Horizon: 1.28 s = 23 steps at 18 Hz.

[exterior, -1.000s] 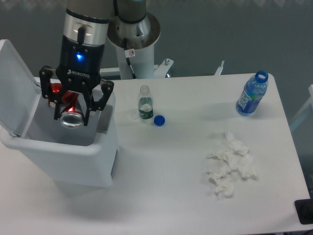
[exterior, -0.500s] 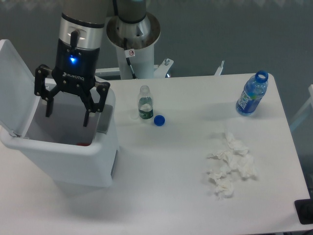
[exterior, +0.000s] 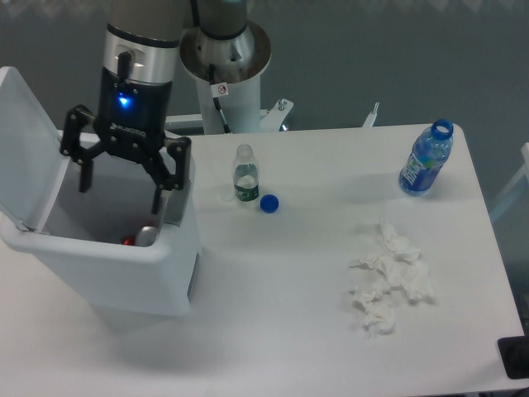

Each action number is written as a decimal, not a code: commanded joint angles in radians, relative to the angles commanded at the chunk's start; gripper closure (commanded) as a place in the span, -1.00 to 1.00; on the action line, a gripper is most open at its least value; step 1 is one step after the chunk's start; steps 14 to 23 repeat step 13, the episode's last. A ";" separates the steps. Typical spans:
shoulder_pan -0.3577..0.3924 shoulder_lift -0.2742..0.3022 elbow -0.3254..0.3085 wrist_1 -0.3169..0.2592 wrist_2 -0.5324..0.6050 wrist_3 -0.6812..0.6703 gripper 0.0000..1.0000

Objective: Place the cans in the trash can

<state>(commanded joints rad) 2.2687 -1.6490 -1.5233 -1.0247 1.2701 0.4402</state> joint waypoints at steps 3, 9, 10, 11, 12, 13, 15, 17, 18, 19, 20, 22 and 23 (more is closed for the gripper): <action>0.017 -0.002 -0.002 -0.005 0.044 0.041 -1.00; 0.031 -0.025 -0.002 -0.006 0.211 0.270 -1.00; 0.034 -0.028 -0.003 -0.011 0.235 0.296 -1.00; 0.046 -0.028 -0.009 -0.011 0.242 0.319 -1.00; 0.057 -0.028 -0.014 -0.011 0.241 0.333 -1.00; 0.061 -0.028 -0.017 -0.011 0.242 0.339 -1.00; 0.061 -0.028 -0.017 -0.011 0.242 0.339 -1.00; 0.061 -0.028 -0.017 -0.011 0.242 0.339 -1.00; 0.061 -0.028 -0.017 -0.011 0.242 0.339 -1.00; 0.061 -0.028 -0.017 -0.011 0.242 0.339 -1.00; 0.061 -0.028 -0.017 -0.011 0.242 0.339 -1.00; 0.061 -0.028 -0.017 -0.011 0.242 0.339 -1.00; 0.061 -0.028 -0.017 -0.011 0.242 0.339 -1.00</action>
